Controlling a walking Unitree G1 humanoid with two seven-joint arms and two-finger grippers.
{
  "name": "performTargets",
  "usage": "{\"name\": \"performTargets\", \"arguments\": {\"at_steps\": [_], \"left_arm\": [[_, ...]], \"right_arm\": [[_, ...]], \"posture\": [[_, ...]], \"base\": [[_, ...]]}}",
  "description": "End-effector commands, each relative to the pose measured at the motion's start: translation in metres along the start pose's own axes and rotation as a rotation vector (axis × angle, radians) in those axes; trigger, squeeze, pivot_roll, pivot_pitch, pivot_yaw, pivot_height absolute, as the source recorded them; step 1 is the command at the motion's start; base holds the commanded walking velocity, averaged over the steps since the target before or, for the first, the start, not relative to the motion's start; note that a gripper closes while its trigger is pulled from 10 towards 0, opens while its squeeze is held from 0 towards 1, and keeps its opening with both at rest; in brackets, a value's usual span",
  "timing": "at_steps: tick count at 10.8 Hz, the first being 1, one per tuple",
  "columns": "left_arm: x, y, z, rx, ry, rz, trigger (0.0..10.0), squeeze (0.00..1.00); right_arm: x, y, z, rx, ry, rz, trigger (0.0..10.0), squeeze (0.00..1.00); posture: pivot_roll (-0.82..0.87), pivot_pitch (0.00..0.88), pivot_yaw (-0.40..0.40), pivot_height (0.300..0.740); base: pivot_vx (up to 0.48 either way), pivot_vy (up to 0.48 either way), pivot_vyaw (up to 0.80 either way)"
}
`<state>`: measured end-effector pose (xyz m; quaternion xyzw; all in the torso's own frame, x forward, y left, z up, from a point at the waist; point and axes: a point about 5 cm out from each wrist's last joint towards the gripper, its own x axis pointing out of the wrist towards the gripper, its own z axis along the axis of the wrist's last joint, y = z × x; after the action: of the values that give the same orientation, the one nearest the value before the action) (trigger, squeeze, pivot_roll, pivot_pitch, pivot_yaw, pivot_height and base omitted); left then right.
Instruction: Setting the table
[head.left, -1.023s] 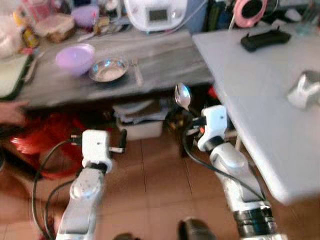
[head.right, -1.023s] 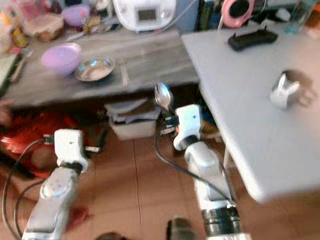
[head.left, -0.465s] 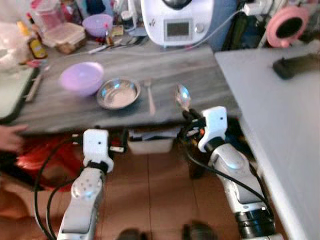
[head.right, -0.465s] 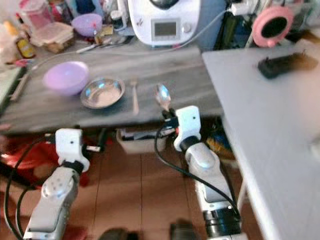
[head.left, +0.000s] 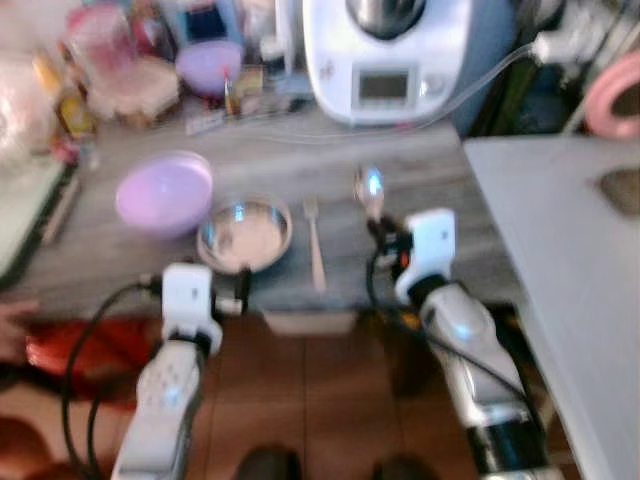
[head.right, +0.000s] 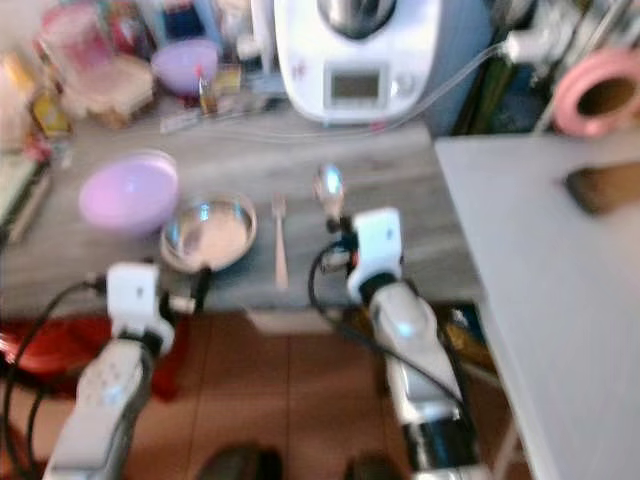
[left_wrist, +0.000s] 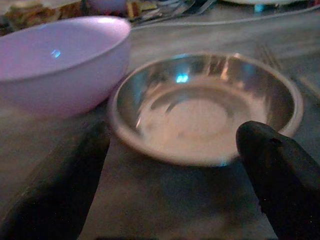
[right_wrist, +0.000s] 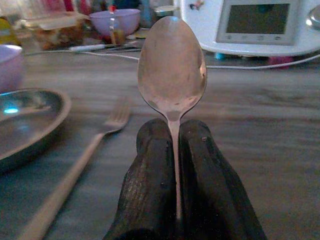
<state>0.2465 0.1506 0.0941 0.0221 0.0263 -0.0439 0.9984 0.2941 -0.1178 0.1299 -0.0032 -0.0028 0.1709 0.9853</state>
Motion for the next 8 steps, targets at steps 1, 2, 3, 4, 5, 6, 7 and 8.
{"name": "performTargets", "arguments": {"at_steps": [1, 2, 3, 4, 5, 6, 7, 8], "left_arm": [[-0.003, -0.001, 0.000, 0.001, 0.002, 0.002, 10.0, 0.00], [-0.004, 0.001, -0.001, 0.002, 0.007, 0.009, 10.0, 0.00], [-0.005, 0.002, 0.000, 0.004, 0.008, 0.013, 10.0, 0.00], [-0.006, 0.003, 0.000, 0.008, 0.010, 0.015, 10.0, 0.00], [-0.009, 0.005, 0.000, 0.018, 0.020, 0.031, 10.0, 0.00], [-0.014, 0.008, -0.003, 0.029, 0.035, 0.039, 10.0, 0.00], [-0.020, 0.010, -0.006, 0.038, 0.051, 0.041, 10.0, 0.00], [-0.025, 0.012, -0.008, 0.041, 0.068, 0.041, 10.0, 0.00]], "right_arm": [[-0.002, -0.003, 0.001, -0.002, -0.002, -0.011, 10.0, 0.00], [-0.002, -0.003, 0.000, 0.007, 0.001, -0.021, 10.0, 0.00], [0.000, -0.008, -0.002, 0.051, 0.005, -0.073, 10.0, 0.00], [0.002, -0.012, -0.004, 0.099, 0.021, -0.107, 10.0, 0.00], [0.007, -0.013, -0.005, 0.117, 0.027, -0.121, 10.0, 0.00], [0.013, -0.011, -0.005, 0.150, 0.043, -0.134, 10.0, 0.00], [0.016, -0.008, -0.007, 0.171, 0.058, -0.138, 10.0, 0.00], [0.022, -0.004, -0.008, 0.199, 0.074, -0.143, 10.0, 0.00]], "posture": [[0.02, 0.109, 0.061, 0.740], [0.02, 0.111, 0.061, 0.740], [0.02, 0.115, 0.061, 0.740], [0.03, 0.128, 0.064, 0.740], [0.04, 0.137, 0.064, 0.740], [0.05, 0.145, 0.066, 0.740], [0.07, 0.159, 0.067, 0.740], [0.08, 0.171, 0.068, 0.740]], "base": [[0.000, 0.000, 0.00], [0.000, 0.000, 0.00], [0.000, 0.000, 0.00], [0.000, 0.000, 0.00], [0.000, 0.000, 0.00], [0.000, 0.000, 0.00], [0.000, 0.000, 0.00], [0.000, 0.000, 0.00]]}}
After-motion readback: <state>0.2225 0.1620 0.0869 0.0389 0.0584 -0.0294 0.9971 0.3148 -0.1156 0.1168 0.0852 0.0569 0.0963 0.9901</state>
